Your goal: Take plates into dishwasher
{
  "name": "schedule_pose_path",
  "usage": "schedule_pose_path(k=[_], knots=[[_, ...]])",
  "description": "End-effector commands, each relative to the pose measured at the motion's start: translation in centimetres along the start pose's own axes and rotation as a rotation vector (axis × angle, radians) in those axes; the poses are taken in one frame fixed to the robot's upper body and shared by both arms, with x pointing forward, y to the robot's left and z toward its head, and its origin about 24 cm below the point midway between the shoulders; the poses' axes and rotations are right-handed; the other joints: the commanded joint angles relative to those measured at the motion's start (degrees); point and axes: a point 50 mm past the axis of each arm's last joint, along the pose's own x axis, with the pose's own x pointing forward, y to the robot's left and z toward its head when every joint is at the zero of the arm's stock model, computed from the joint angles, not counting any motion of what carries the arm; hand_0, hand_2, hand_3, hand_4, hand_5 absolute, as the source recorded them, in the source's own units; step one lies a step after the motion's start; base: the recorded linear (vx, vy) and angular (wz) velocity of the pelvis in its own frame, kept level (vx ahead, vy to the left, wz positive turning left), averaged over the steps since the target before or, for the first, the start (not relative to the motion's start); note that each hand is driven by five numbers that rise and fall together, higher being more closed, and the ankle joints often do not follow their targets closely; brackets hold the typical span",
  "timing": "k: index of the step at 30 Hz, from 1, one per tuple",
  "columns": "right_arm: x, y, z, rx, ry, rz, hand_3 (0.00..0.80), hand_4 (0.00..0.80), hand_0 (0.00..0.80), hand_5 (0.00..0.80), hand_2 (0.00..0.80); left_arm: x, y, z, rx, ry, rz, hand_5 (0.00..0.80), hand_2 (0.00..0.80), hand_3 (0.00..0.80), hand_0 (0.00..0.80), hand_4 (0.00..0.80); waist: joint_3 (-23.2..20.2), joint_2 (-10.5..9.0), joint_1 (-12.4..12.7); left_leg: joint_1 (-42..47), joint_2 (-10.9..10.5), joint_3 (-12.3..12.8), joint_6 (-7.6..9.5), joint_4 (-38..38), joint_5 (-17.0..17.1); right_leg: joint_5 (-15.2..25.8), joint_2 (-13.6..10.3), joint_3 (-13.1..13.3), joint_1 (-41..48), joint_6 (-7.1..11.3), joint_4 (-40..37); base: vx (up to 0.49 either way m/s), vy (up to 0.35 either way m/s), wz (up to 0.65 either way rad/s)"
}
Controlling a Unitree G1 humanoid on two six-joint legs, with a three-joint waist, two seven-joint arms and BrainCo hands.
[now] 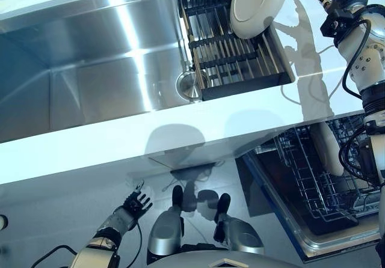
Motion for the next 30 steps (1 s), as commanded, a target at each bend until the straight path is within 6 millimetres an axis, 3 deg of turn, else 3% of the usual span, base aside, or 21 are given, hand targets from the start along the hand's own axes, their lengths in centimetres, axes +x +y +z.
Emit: schedule_pose_path(k=[1, 30], knots=[[0.4, 0.6, 4.2, 0.025, -0.129, 0.02, 0.0, 0.0, 0.0, 0.0, 0.0, 0.1, 0.5, -0.1, 0.073, 0.014, 0.023, 0.0, 0.0, 0.0, 0.0, 0.0, -3.7, -2.68, 1.69, -0.37, 1.02, 0.67, -1.76, -0.2, -1.62, 0.93, -5.41, 0.65, -0.58, 4.95, 0.9, 0.0, 0.0, 0.0], [1.5, 2.8, 3.4, 0.061, -0.087, 0.095, 0.0, 0.0, 0.0, 0.0, 0.0, 0.4, -2.6, 1.6, 0.016, -0.049, -0.061, 0.0, 0.0, 0.0, 0.0, 0.0, 0.18, 0.06, 3.65, -4.67, 0.22, -0.79, -1.56, -0.2, -0.11, 1.12, -6.84, -1.43, -5.11, 5.12, 2.63, -0.009, 0.0, 0.02]])
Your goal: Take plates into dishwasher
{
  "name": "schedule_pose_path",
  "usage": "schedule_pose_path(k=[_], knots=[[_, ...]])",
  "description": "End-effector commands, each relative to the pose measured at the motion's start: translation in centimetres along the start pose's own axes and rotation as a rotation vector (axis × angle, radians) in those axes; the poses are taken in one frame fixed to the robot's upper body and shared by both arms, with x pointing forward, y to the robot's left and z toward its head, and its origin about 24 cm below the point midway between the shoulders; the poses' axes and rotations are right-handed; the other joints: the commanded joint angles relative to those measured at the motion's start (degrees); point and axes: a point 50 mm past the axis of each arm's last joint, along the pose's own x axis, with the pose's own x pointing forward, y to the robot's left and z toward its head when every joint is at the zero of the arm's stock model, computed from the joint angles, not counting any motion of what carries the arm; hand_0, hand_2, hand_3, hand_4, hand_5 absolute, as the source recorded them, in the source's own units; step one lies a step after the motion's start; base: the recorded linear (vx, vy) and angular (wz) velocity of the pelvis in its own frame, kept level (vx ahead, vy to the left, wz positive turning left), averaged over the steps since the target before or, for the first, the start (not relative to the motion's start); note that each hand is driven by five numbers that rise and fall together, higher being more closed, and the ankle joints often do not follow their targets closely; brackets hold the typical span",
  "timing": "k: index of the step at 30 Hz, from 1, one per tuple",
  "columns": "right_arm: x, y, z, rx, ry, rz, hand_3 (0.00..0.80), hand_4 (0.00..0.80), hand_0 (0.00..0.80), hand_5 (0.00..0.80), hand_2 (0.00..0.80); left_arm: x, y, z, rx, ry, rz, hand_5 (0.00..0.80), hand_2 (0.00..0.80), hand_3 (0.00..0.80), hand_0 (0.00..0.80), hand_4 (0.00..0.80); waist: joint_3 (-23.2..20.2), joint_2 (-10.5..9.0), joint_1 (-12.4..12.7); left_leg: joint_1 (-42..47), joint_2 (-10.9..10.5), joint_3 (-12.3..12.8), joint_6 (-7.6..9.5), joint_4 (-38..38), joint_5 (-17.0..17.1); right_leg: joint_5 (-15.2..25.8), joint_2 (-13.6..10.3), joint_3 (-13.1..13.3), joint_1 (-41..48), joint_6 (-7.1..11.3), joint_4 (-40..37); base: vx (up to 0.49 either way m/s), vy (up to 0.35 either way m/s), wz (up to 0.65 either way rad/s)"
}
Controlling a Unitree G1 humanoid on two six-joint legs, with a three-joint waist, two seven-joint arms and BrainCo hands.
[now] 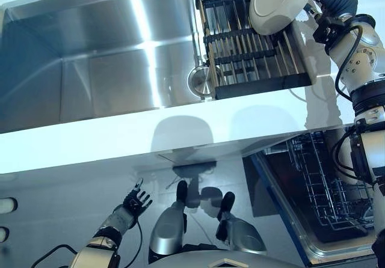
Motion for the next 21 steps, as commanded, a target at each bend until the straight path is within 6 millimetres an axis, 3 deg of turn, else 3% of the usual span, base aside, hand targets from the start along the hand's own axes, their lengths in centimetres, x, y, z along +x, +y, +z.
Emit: schedule_pose_path(k=[1, 16, 21], knots=[[0.52, 3.17, 4.93, -0.031, -0.137, 0.105, 0.0, 0.0, 0.0, 0.0, 0.0, 0.4, -2.2, 1.2, 0.036, -0.017, -0.049, 0.0, 0.0, 0.0, 0.0, 0.0, 1.26, -1.95, 1.37, -0.96, 0.85, 1.28, -1.89, -0.29, -0.82, 0.99, -6.34, 0.22, -2.36, 4.97, 2.63, 0.0, 0.0, 0.0], [0.72, 3.51, 4.84, -0.048, -0.094, 0.141, 0.0, 0.0, 0.0, 0.0, 0.0, 0.45, -2.74, 1.11, 0.026, -0.015, -0.076, 0.0, 0.0, 0.0, 0.0, 0.0, 1.57, -1.59, 1.92, -1.29, 0.73, 1.12, -1.84, -0.29, -0.5, 1.01, -6.51, -0.53, -2.65, 5.03, 2.98, 0.0, 0.0, 0.0], [0.78, 3.49, 4.76, -0.138, -0.059, 0.138, 0.0, 0.0, 0.0, 0.0, 0.0, 0.41, -2.71, 1.14, 0.027, -0.012, -0.08, 0.0, 0.0, 0.0, 0.0, 0.0, 1.38, -1.83, 2.29, -1.19, 0.73, 0.97, -1.79, -0.29, -0.46, 0.93, -6.55, -0.94, -2.49, 4.98, 3.14, 0.0, 0.0, 0.0]])
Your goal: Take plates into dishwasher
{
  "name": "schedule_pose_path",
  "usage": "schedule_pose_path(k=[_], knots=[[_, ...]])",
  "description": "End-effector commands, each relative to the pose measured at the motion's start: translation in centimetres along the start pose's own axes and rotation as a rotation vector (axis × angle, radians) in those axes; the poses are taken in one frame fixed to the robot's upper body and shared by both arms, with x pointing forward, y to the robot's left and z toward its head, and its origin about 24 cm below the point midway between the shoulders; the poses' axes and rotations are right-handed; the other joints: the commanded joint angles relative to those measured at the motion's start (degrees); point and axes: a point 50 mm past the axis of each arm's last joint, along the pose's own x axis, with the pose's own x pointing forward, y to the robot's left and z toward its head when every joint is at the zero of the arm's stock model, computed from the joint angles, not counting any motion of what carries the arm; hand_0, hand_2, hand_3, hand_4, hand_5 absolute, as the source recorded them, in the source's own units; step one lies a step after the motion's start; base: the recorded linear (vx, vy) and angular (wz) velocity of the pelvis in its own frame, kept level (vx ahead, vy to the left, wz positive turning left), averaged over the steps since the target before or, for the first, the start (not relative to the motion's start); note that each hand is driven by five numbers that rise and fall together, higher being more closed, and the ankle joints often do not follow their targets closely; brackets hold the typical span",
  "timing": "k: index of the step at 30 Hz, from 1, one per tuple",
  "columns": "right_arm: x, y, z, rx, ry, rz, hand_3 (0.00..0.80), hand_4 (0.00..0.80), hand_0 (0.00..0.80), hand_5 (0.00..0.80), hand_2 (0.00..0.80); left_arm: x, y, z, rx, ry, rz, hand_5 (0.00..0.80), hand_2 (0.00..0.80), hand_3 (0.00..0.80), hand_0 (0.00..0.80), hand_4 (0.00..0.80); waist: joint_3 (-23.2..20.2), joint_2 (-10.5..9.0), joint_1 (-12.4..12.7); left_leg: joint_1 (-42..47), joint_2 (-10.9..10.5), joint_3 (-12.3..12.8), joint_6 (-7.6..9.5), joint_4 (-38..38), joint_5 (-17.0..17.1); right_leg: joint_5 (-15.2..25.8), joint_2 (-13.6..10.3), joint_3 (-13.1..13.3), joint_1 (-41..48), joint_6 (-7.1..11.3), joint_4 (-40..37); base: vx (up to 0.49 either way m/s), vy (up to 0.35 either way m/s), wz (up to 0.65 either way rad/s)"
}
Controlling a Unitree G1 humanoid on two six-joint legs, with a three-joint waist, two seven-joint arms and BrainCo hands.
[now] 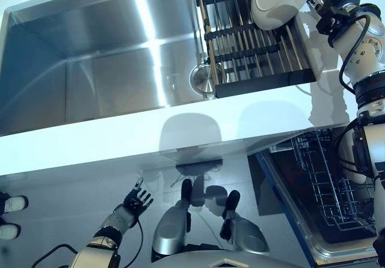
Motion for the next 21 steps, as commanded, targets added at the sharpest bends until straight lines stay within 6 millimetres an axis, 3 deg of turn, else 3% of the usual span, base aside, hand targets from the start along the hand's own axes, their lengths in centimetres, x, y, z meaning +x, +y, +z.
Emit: schedule_pose_path(k=[1, 2, 3, 4, 5, 12, 21], knots=[[0.7, 2.9, 3.6, -0.123, -0.041, 0.09, 0.0, 0.0, 0.0, 0.0, 0.0, 0.4, -2.5, 1.1, 0.05, -0.013, -0.065, 0.0, 0.0, 0.0, 0.0, 0.0, 1.21, -3.13, 2.26, -0.4, 0.72, 1.21, -1.75, -0.24, -0.73, 0.79, -6.59, -0.47, -1.9, 5.01, 3.15, 0.0, 0.0, 0.0], [0.8, 3.1, 3.7, -0.153, -0.032, 0.094, 0.132, 0.132, 0.132, 0.132, 0.132, 0.4, -2.5, 1.1, 0.052, -0.01, -0.062, 0.0, 0.0, 0.0, 0.0, 0.0, 1.05, -3.26, 2.45, -0.29, 0.76, 1.19, -1.79, -0.24, -0.69, 0.79, -6.6, -0.59, -1.72, 5.01, 3.14, 0.0, 0.0, 0.0], [0.8, 3.2, 3.9, -0.168, -0.029, 0.094, 0.455, 0.455, 0.455, 0.455, 0.455, 0.4, -2.4, 1.1, 0.053, -0.011, -0.059, 0.0, 0.0, 0.0, 0.0, 0.0, 0.98, -3.32, 2.53, -0.18, 0.8, 1.17, -1.83, -0.24, -0.69, 0.81, -6.58, -0.64, -1.57, 5.01, 3.14, 0.0, 0.0, 0.0], [0.8, 3.3, 4.0, -0.177, -0.029, 0.089, 0.527, 0.527, 0.527, 0.527, 0.527, 0.4, -2.4, 1.1, 0.053, -0.012, -0.058, 0.0, 0.0, 0.0, 0.0, 0.0, 0.97, -3.36, 2.57, -0.12, 0.81, 1.16, -1.84, -0.24, -0.69, 0.82, -6.57, -0.67, -1.48, 5.02, 3.12, 0.0, 0.0, 0.0], [0.8, 3.4, 4.1, -0.192, -0.029, 0.087, 0.8, 0.8, 0.8, 0.8, 0.8, 0.4, -2.3, 1.2, 0.052, -0.011, -0.058, 0.0, 0.0, 0.0, 0.0, 0.0, 0.91, -3.44, 2.63, -0.09, 0.8, 1.16, -1.83, -0.24, -0.69, 0.84, -6.56, -0.71, -1.39, 5.04, 3.05, 0.0, 0.0, 0.0], [0.9, 3.2, 5.2, -0.355, -0.023, -0.014, 0.8, 0.8, 0.8, 0.8, 0.8, 0.4, -2.2, 1.2, 0.05, -0.012, -0.045, 0.0, 0.0, 0.0, 0.0, 0.0, 0.53, -3.77, 2.91, 0.22, 0.73, 1.0, -1.73, -0.24, -0.65, 0.9, -6.38, -0.85, -0.73, 4.96, 2.82, -0.016, 0.006, 0.07], [0.7, 1.1, 5.5, -0.468, 0.052, -0.14, 0.8, 0.8, 0.8, 0.8, 0.8, 0.3, -1.5, 1.2, 0.065, -0.005, -0.026, 0.0, 0.0, 0.0, 0.0, 0.0, -0.39, -4.57, 3.36, 1.03, 0.82, 1.04, -1.74, -0.24, -0.84, 1.0, -6.43, -1.08, 0.51, 5.07, 2.42, -0.006, 0.002, 0.03]])
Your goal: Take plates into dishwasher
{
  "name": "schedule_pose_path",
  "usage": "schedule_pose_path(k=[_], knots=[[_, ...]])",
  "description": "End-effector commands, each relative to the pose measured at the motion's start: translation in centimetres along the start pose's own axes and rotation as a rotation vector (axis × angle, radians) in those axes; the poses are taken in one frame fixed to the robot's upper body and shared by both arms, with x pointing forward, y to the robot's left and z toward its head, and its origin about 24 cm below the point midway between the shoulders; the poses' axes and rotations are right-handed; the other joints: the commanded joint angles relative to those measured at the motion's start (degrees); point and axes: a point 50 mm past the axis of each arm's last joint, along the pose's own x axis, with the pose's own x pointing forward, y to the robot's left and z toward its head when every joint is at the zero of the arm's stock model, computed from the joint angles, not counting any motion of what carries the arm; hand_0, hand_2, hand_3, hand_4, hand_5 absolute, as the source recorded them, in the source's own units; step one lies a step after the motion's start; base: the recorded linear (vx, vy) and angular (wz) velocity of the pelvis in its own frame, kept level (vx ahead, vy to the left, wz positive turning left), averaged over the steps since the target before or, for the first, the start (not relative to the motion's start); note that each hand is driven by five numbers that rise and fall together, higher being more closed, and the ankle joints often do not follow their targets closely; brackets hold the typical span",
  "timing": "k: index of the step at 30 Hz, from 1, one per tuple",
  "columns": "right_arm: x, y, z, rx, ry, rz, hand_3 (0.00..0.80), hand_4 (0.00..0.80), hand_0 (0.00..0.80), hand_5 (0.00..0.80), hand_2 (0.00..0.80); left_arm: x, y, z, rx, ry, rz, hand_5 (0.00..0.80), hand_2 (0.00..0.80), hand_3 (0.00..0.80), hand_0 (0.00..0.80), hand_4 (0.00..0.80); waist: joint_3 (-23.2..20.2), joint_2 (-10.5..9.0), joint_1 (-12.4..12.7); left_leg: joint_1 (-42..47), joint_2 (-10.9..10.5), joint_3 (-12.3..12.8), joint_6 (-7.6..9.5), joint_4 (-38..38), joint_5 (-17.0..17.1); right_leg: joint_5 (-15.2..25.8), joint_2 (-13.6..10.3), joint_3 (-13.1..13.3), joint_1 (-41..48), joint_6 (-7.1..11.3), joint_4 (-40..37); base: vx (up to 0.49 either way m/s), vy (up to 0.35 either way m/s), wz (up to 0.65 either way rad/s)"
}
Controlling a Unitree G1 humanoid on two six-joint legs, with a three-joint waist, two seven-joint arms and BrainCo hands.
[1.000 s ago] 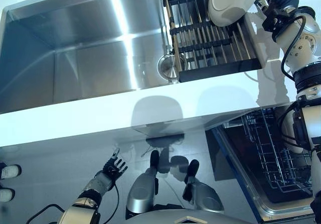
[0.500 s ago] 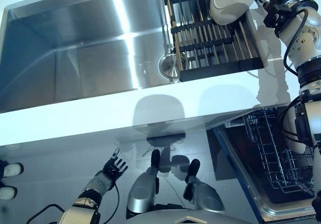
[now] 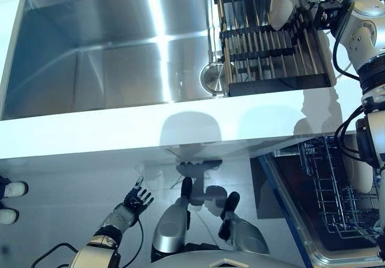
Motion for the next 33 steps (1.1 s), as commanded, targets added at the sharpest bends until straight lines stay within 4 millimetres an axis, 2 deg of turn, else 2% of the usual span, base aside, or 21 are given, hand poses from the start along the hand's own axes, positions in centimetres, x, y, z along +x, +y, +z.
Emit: schedule_pose_path(k=[1, 6, 13, 24, 28, 33], knots=[[-0.4, -1.0, 4.0, -0.156, -0.05, -0.092, 0.8, 0.8, 0.8, 0.8, 0.8, 0.2, -1.2, 1.1, 0.073, -0.005, -0.02, 0.0, 0.0, 0.0, 0.0, 0.0, -0.91, -3.99, 1.05, 1.16, 0.97, 2.74, -1.7, -0.24, -1.59, 0.97, -6.37, 0.59, -0.18, 5.08, 2.32, 0.0, 0.0, 0.0], [-0.5, -1.5, 4.2, -0.167, -0.053, -0.107, 0.8, 0.8, 0.8, 0.8, 0.8, 0.1, -0.8, 1.3, 0.083, -0.008, -0.016, 0.0, 0.0, 0.0, 0.0, 0.0, -1.48, -4.37, 1.1, 1.68, 1.14, 3.01, -1.72, -0.24, -1.84, 0.99, -6.19, 0.46, 0.65, 5.06, 1.77, 0.0, 0.0, 0.0], [-0.6, -0.6, 4.5, -0.1, -0.126, -0.026, 0.8, 0.8, 0.8, 0.8, 0.8, -0.1, 0.0, 1.2, 0.089, 0.002, -0.01, 0.0, 0.0, 0.0, 0.0, 0.0, -3.11, -5.35, 0.79, 3.11, 1.34, 3.4, -1.88, -0.24, -2.28, 0.8, -5.75, 1.01, 2.25, 5.04, 1.32, 0.006, 0.001, 0.0], [-1.0, -0.2, 3.7, -0.013, -0.162, 0.089, 0.8, 0.8, 0.8, 0.8, 0.8, -0.5, 2.3, -0.1, 0.112, 0.057, 0.055, 0.0, 0.0, 0.0, 0.0, 0.0, -9.61, -7.91, 0.26, 8.19, 1.67, 4.75, -1.96, -0.24, -4.42, -0.25, -5.28, 2.2, 7.22, 5.32, 0.19, 0.096, 0.03, -0.05], [-1.1, 0.6, 3.5, 0.019, -0.164, 0.141, 0.8, 0.8, 0.8, 0.8, 0.8, -0.7, 3.2, -0.8, 0.114, 0.08, 0.083, 0.0, 0.0, 0.0, 0.0, 0.0, -12.01, -8.7, 0.05, 9.95, 1.69, 5.24, -1.88, -0.24, -5.24, -0.65, -5.08, 2.62, 8.87, 5.36, -0.17, 0.107, 0.049, -0.08], [-1.3, 1.3, 3.3, -0.019, -0.176, 0.193, 0.8, 0.8, 0.8, 0.8, 0.8, -1.0, 4.4, -1.4, 0.107, 0.1, 0.114, 0.0, 0.0, 0.0, 0.0, 0.0, -14.28, -9.62, -0.37, 11.64, 1.78, 5.77, -1.86, -0.24, -5.92, -1.07, -4.98, 3.42, 10.17, 5.58, -0.18, 0.077, 0.042, -0.09]])
